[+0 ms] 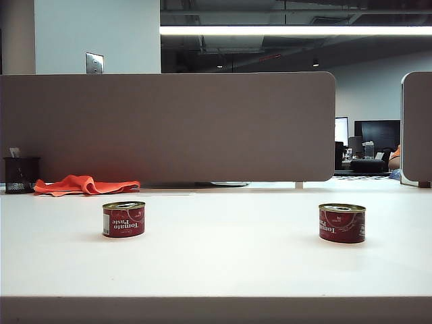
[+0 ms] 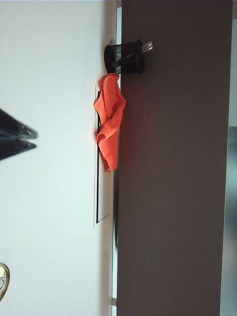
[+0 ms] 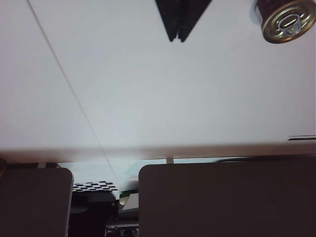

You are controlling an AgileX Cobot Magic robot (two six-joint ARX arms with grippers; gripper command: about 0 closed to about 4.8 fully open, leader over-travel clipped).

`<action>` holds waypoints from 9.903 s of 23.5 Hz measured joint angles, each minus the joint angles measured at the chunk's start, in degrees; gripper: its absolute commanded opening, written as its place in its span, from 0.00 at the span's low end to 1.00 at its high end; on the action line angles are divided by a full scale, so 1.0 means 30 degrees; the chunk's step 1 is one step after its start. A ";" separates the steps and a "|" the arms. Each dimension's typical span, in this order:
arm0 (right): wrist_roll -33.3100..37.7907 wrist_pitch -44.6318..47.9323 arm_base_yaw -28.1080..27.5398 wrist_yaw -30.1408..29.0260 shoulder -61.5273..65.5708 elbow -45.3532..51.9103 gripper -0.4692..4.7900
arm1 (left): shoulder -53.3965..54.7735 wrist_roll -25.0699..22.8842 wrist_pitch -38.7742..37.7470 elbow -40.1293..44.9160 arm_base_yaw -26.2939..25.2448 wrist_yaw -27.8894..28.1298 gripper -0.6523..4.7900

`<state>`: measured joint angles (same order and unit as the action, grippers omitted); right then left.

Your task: Stack a can of tomatoes on the right onto the can of tomatoes on the left.

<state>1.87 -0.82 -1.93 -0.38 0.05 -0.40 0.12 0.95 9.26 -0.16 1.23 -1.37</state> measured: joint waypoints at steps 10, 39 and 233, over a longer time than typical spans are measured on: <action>0.0124 -0.0124 0.0007 0.0036 0.0007 0.0000 0.08 | 0.0007 0.0015 -0.0291 0.0000 0.0000 0.0000 0.11; -0.0882 -0.7424 0.1923 -0.1523 1.2429 -1.9810 0.08 | 1.3034 0.0350 -0.9333 -1.6422 0.2200 -0.5785 0.11; -0.0780 -0.3126 1.2364 0.9267 0.0000 -0.2215 0.08 | 0.0699 -0.1224 -0.7584 -0.4058 0.5799 0.1515 0.11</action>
<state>-0.47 -10.20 35.16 27.42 0.05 -7.05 2.22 -2.72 -13.50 -12.34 18.63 3.18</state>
